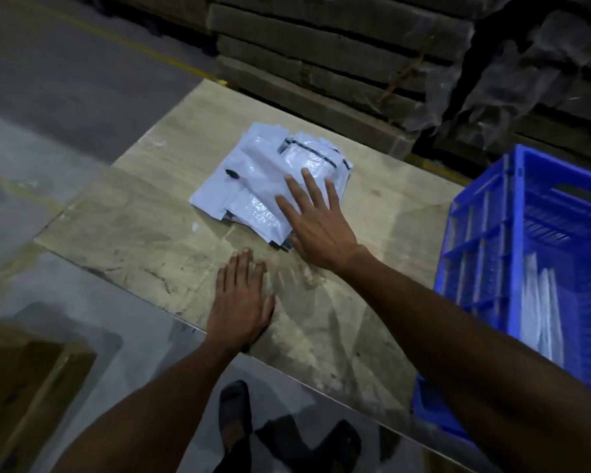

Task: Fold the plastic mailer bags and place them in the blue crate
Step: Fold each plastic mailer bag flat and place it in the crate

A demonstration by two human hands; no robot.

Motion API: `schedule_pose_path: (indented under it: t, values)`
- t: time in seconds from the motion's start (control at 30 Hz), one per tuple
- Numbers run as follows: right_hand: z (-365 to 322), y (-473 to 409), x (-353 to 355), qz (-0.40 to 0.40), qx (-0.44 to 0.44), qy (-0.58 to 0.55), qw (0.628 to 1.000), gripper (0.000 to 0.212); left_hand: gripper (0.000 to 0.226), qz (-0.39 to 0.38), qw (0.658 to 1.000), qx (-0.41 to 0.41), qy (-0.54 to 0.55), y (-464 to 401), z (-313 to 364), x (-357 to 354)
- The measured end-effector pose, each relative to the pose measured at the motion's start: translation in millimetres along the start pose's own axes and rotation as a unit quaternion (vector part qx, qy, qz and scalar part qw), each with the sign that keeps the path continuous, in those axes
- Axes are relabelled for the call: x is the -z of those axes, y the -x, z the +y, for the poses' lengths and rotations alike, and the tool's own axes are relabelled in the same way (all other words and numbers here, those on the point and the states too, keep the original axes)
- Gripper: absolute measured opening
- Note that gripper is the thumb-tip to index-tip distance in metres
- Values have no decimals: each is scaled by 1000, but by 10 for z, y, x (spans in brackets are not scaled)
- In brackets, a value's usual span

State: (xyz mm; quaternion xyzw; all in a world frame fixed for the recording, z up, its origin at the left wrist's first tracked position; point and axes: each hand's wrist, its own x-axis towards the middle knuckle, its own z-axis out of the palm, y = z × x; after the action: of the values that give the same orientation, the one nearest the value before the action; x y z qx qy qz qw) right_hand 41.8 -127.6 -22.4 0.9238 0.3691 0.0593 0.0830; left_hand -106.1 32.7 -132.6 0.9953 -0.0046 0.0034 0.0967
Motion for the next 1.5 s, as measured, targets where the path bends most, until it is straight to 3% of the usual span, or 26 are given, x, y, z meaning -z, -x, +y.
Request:
schedule_pose_path:
  t: [0.23,0.47,0.53,0.67,0.8,0.9,1.03,1.13,1.23,1.3,1.4,1.5]
  values:
    - [-90,-262,-34,-66,-83,-68,992,111,65,3,1000,-1,12,1,0,-11]
    - [-132,-76,74,-34,-91,-152,984,81,67,5,1000,-6,2,-3,-18,-24]
    - [-193,211,47,12,-86,-186,979,71,68,15,1000,-8,7,-5,-22,-23]
    - [-444,961,-145,83,-88,-199,973,75,67,19,1000,-10,7,7,-30,-15]
    - [-601,1662,-381,36,-58,-232,970,73,61,18,999,-22,32,69,-97,-39]
    - [-587,1975,-550,-30,-24,-213,976,76,61,67,989,-41,122,166,-221,-66]
    - [-567,2064,-573,-52,18,-201,978,69,86,88,966,-64,232,258,-382,-53]
    - [-533,2005,-551,-48,23,-224,973,60,98,87,957,-120,250,262,-423,-13]
    - [-510,1981,-589,-44,30,-212,976,59,103,89,947,-116,286,232,-372,130]
    - [-504,1990,-622,-47,39,-195,979,60,106,65,954,-136,259,203,-364,201]
    - [-566,1979,-607,-74,28,-173,982,63,123,8,978,-188,89,169,-416,190]
    - [-618,1947,-580,-89,-18,-148,985,64,107,-11,971,-241,-4,177,-548,95]
